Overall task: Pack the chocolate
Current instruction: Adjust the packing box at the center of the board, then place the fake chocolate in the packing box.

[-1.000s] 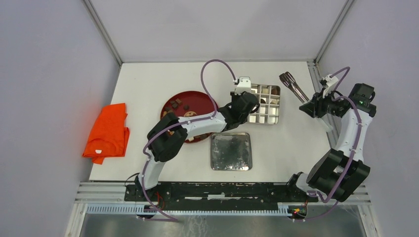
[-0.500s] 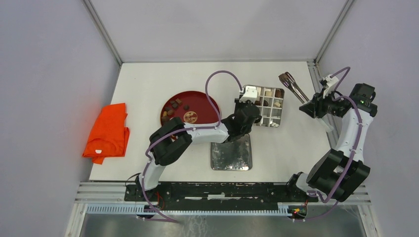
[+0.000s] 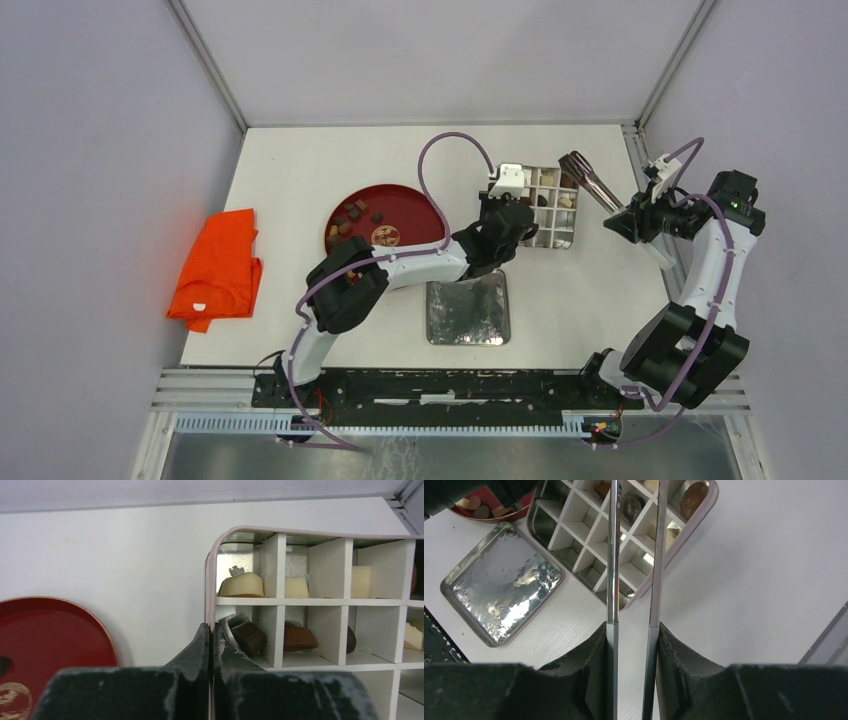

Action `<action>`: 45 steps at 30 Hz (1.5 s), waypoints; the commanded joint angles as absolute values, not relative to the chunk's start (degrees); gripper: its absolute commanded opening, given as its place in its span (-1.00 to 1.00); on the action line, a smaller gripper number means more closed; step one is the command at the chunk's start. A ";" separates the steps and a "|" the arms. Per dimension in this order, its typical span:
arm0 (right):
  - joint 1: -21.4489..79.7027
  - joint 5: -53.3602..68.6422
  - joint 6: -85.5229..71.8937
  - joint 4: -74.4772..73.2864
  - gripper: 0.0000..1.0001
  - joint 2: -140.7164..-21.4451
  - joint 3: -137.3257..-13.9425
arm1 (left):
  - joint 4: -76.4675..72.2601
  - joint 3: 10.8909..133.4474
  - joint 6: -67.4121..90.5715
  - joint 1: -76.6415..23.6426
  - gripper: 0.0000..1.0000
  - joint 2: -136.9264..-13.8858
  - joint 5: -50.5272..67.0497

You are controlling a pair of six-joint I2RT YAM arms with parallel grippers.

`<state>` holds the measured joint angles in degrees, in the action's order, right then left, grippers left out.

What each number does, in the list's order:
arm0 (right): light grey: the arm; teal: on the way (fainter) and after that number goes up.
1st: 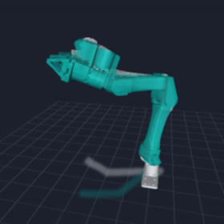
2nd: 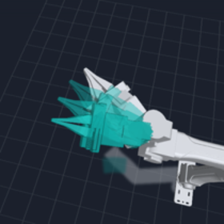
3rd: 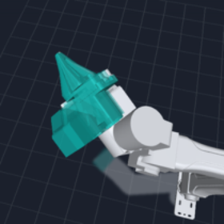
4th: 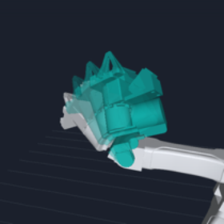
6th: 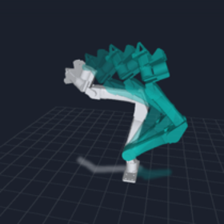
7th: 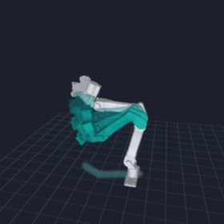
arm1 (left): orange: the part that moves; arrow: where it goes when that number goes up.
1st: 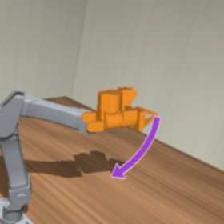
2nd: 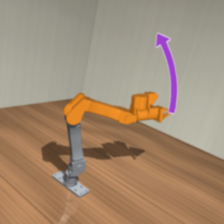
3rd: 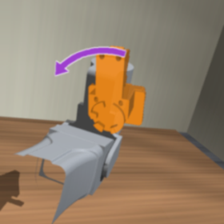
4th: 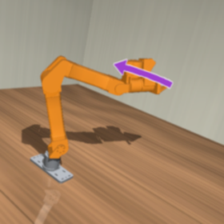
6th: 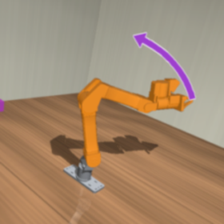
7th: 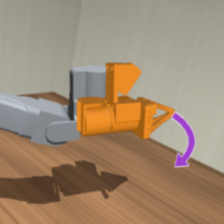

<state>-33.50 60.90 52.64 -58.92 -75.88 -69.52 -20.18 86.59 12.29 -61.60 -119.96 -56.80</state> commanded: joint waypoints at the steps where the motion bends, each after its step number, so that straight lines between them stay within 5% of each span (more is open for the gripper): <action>1: -33.82 62.82 57.71 -61.64 -1.00 -76.13 -71.25 | -9.12 96.01 27.61 -59.95 -0.96 -123.41 -54.57; 15: -33.84 56.23 64.91 -64.51 -1.00 -76.31 -65.01 | 8.19 105.68 41.74 -57.58 -0.96 -132.25 -45.36; 21: -33.81 52.20 68.83 -65.35 -1.00 -76.22 -60.56 | 9.00 104.77 44.03 -57.06 -0.29 -132.07 -43.61; 25: -33.45 50.78 70.57 -65.50 -1.00 -76.01 -57.96 | 8.84 104.41 44.77 -56.74 -0.04 -131.43 -42.72; 33: -29.83 45.99 68.91 -61.63 -1.00 -75.04 -54.23 | 9.37 100.14 42.16 -56.26 0.07 -123.03 -43.85; 45: -22.27 40.66 58.81 -51.99 -0.95 -75.10 -52.56 | 5.12 80.31 28.76 -56.22 0.21 -101.30 -29.53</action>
